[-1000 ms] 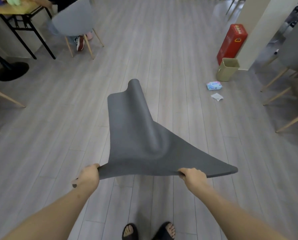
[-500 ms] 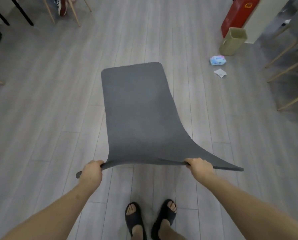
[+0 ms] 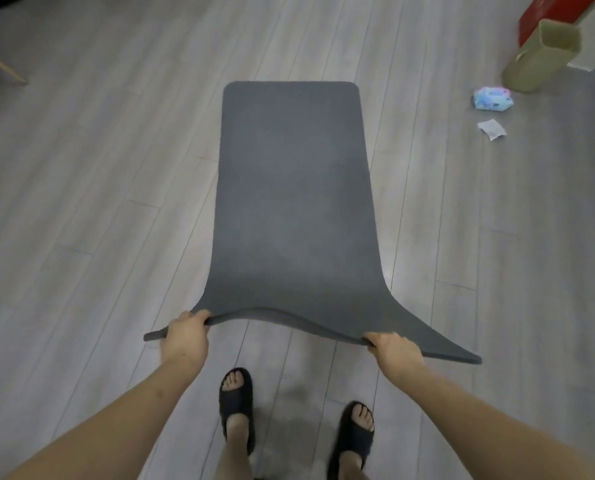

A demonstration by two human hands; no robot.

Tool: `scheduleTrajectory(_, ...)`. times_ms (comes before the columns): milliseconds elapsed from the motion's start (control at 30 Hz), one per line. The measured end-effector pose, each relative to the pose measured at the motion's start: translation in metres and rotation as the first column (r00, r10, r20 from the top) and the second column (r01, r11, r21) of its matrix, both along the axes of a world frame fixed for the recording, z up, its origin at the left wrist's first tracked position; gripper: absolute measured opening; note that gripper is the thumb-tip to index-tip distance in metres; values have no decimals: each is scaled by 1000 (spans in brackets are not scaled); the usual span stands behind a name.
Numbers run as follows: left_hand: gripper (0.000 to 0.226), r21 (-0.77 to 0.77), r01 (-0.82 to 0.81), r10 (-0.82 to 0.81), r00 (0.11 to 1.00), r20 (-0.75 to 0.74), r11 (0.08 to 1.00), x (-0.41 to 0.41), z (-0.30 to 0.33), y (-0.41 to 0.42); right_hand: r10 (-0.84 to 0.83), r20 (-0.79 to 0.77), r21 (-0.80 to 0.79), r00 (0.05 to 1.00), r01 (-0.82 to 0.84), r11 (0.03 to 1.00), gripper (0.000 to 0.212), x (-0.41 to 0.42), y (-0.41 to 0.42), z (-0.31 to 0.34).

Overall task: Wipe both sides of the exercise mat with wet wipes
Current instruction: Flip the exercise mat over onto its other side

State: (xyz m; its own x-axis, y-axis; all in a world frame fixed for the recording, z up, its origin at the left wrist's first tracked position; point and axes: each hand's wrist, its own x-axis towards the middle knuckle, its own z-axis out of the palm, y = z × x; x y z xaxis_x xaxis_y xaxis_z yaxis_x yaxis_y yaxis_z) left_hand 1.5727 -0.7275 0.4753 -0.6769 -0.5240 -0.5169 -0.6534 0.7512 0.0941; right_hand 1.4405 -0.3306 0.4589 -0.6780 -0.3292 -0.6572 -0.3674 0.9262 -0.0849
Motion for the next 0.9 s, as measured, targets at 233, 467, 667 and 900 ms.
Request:
scheduleTrajectory(233,23,-37,-62,63,997,33,997,27,-31,75,87,98,-69,991,-80,994,30,9,39,-42)
scheduleTrajectory(467,28,23,-96,96,995,12,995,32,-22,121,35,88,-118,995,-25,993,26,13,63,-33)
scheduleTrajectory(667,32,38,-65,64,997,34,997,8,20,145,-11,33,-142,999,15,990,26,3,56,5)
scheduleTrajectory(900,31,40,64,-65,998,23,997,-25,80,173,-80,-3,-207,997,77,975,24,0,50,64)
